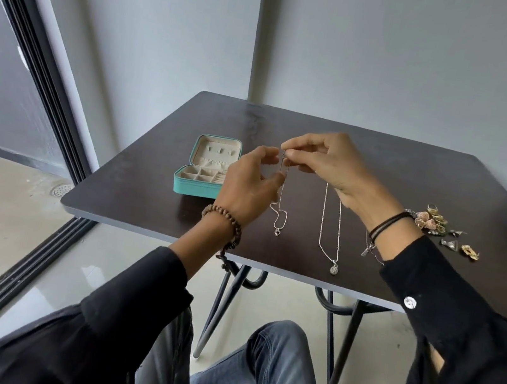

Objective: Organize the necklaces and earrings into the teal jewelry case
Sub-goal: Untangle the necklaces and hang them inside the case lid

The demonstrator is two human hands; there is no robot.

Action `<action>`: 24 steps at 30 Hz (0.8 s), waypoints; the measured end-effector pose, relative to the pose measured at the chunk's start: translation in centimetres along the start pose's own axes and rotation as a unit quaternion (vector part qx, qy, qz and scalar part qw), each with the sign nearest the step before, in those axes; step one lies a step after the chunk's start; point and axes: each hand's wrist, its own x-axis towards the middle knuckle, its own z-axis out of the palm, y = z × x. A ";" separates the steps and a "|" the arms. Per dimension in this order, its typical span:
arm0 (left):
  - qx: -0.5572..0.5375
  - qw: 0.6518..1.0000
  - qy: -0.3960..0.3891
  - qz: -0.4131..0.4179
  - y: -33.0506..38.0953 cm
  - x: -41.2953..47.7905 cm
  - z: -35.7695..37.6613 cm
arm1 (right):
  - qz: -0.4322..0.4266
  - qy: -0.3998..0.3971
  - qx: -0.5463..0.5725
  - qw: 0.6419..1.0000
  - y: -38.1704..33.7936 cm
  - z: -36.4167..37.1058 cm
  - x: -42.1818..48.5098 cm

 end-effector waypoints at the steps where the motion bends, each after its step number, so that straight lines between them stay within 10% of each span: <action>1: -0.025 0.999 -0.015 -0.020 0.2 0.0 0.1 | -0.004 0.000 0.009 1.000 -0.4 0.0 -0.4; 24: -0.252 0.967 -0.020 -0.040 3.9 -0.4 -3.5 | 0.073 -0.003 0.125 0.989 0.0 -0.3 -4.7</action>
